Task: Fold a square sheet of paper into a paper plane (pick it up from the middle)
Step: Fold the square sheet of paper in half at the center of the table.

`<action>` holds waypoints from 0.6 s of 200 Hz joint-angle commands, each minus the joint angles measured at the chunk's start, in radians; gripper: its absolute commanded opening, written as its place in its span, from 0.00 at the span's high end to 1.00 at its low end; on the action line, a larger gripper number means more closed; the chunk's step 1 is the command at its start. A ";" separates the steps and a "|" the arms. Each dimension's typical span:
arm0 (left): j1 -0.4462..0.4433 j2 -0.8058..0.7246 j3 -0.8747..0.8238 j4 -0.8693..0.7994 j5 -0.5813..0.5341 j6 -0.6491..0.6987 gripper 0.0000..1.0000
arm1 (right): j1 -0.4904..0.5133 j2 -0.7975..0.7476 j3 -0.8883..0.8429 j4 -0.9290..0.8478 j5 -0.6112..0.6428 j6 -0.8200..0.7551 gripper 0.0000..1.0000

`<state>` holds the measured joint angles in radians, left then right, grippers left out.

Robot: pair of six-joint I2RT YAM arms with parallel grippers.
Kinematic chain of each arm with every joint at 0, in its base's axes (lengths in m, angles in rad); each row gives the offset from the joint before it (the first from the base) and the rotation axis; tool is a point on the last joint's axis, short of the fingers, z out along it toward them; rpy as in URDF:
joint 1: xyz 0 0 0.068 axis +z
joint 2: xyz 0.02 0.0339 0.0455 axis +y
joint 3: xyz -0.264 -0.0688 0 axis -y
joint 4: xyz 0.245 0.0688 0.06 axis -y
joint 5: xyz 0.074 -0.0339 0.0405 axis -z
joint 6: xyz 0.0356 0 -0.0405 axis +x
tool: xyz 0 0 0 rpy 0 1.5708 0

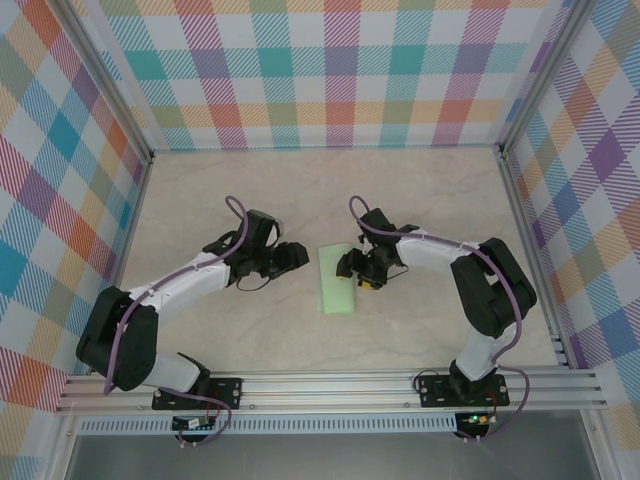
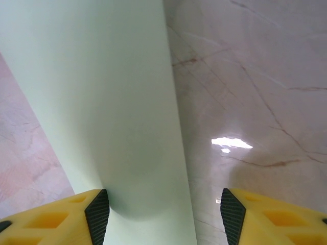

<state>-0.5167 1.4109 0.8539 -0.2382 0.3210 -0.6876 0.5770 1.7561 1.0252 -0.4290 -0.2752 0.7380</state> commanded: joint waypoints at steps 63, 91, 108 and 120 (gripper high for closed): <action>-0.003 -0.069 -0.025 -0.032 -0.048 0.001 0.48 | -0.003 0.028 -0.014 0.035 0.059 0.122 0.36; -0.003 -0.070 -0.034 -0.026 -0.048 -0.005 0.47 | -0.003 0.032 -0.023 0.052 0.055 0.137 0.34; -0.003 -0.066 -0.034 -0.020 -0.043 -0.006 0.48 | -0.003 0.042 -0.020 0.048 0.053 0.148 0.33; -0.003 -0.062 -0.034 -0.015 -0.039 -0.007 0.48 | -0.003 0.048 -0.019 0.054 0.041 0.158 0.33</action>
<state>-0.5167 1.3598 0.8280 -0.2428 0.2859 -0.6880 0.5762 1.7729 1.0248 -0.4164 -0.2504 0.8631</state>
